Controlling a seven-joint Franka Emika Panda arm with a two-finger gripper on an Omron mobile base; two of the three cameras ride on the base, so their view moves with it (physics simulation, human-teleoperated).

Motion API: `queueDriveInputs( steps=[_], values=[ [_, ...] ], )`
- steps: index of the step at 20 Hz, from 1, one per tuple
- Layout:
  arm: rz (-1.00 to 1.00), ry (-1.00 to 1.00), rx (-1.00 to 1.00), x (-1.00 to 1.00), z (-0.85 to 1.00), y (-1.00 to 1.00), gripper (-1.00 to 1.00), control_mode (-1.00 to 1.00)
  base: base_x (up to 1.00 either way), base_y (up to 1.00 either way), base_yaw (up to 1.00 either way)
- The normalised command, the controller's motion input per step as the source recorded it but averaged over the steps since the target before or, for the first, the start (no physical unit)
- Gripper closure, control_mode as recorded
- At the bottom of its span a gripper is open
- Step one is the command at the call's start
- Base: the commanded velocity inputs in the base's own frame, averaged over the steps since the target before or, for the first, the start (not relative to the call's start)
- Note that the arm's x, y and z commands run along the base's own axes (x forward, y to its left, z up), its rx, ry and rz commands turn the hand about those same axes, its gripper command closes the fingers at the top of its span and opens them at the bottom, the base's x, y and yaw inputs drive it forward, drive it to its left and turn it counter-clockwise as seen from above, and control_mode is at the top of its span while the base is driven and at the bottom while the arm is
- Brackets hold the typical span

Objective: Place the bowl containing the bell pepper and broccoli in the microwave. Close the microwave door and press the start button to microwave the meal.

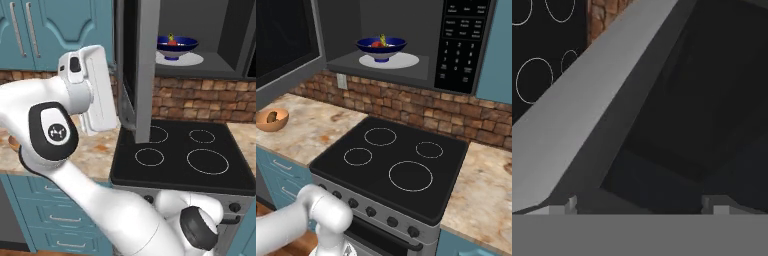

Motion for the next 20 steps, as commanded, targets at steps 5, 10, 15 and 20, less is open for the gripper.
queueDriveInputs(
  steps=[5,10,15,20],
  values=[
    [-0.19,-0.07,0.04,-0.07,0.03,-1.0,-1.0,-1.0,0.0,0.0,0.0],
    [-0.07,-0.07,0.1,0.0,0.0,-1.0,-1.0,-1.0,0.0,0.0,0.0],
    [0.0,-0.09,0.18,0.11,0.0,-1.0,-1.0,-1.0,0.0,0.0,0.0],
    [0.0,-0.08,0.21,0.35,0.0,-1.0,-1.0,-1.0,0.0,0.0,0.0]
  ],
)
